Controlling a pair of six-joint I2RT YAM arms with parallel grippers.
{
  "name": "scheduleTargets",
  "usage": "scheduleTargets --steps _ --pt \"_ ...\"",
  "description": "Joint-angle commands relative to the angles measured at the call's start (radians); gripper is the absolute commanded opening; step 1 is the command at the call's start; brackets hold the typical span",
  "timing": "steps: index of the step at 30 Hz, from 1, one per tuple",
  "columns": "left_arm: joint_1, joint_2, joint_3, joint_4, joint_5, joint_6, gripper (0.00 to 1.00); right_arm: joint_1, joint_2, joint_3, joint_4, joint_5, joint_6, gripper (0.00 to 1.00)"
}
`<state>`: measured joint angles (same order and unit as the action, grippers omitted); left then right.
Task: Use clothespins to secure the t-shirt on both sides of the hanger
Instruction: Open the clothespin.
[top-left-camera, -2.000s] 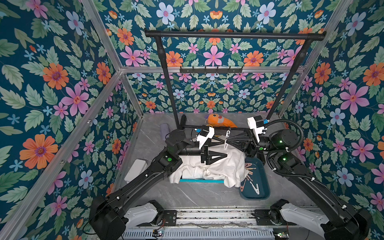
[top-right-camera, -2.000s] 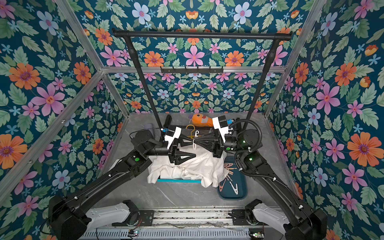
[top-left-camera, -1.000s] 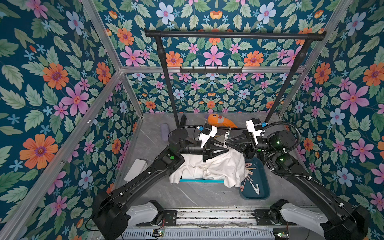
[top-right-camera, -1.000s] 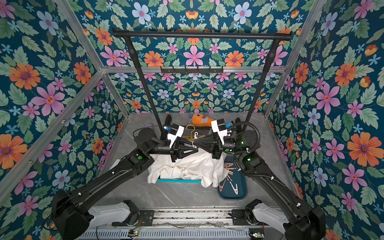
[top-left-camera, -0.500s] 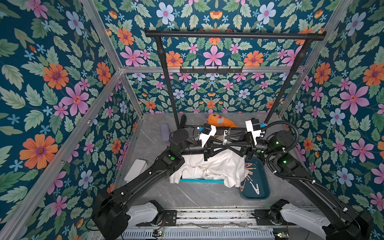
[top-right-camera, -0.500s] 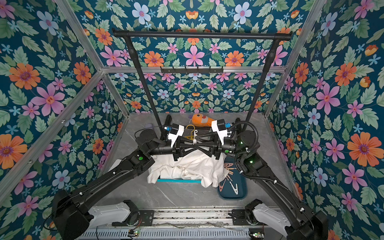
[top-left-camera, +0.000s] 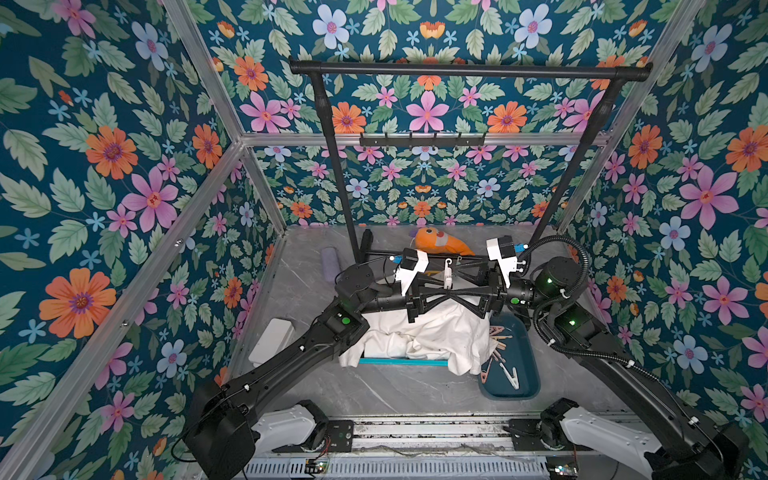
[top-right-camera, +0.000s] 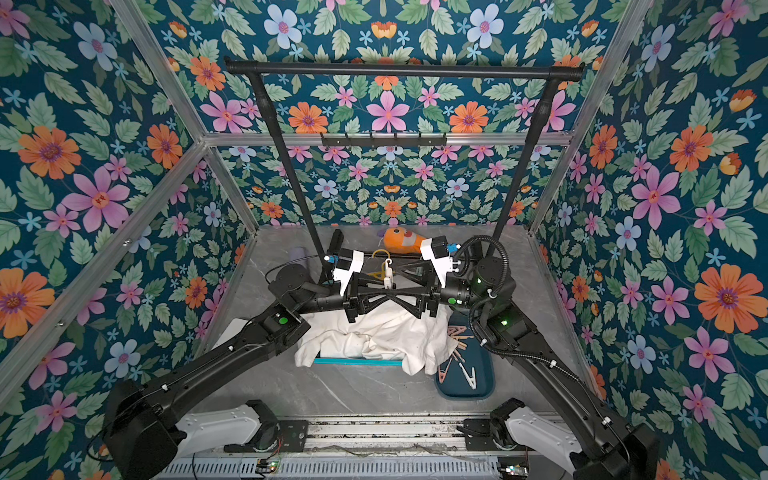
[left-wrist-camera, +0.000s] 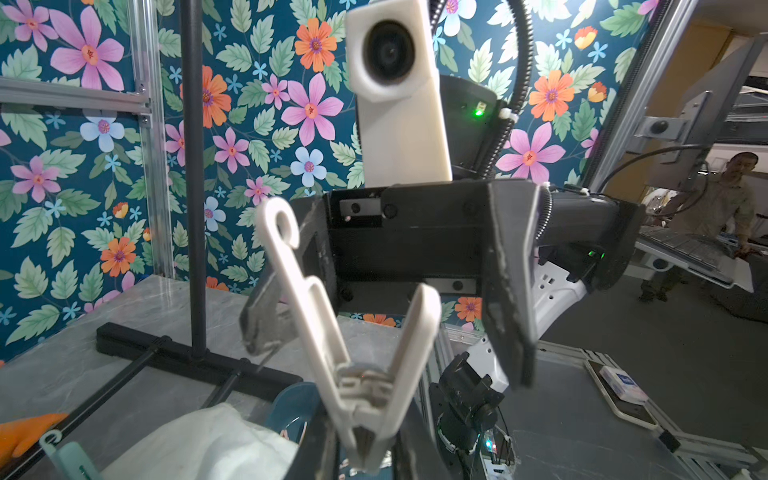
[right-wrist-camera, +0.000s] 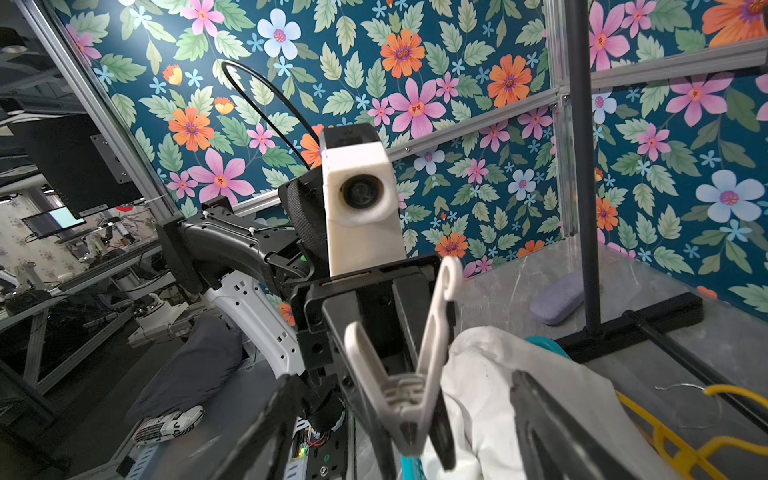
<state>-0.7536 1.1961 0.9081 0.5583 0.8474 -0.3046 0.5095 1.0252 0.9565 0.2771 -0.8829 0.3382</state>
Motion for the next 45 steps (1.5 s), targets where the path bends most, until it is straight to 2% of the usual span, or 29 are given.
scheduleTargets --steps 1,11,19,28,33,37,45 --pt "0.0 0.0 -0.002 0.095 0.04 -0.043 0.0 0.001 0.015 0.007 0.077 -0.066 0.043 0.79" --pt "-0.011 0.013 0.002 0.106 0.051 -0.054 0.0 0.0 0.051 -0.01 0.234 -0.11 0.131 0.63" --pt "-0.012 0.019 0.008 0.096 0.032 -0.053 0.0 0.002 0.073 -0.008 0.251 -0.115 0.138 0.44" --pt "-0.014 0.019 0.015 0.07 0.016 -0.043 0.0 0.003 0.072 -0.016 0.259 -0.118 0.131 0.33" --pt "-0.014 0.019 0.02 0.055 0.013 -0.036 0.08 0.003 0.072 -0.018 0.261 -0.121 0.13 0.3" --pt "-0.013 0.014 0.02 0.033 0.006 -0.017 0.26 0.003 0.067 -0.019 0.257 -0.12 0.125 0.3" --pt "-0.013 0.003 0.02 -0.004 -0.006 0.013 0.5 0.003 0.062 -0.021 0.249 -0.114 0.113 0.3"
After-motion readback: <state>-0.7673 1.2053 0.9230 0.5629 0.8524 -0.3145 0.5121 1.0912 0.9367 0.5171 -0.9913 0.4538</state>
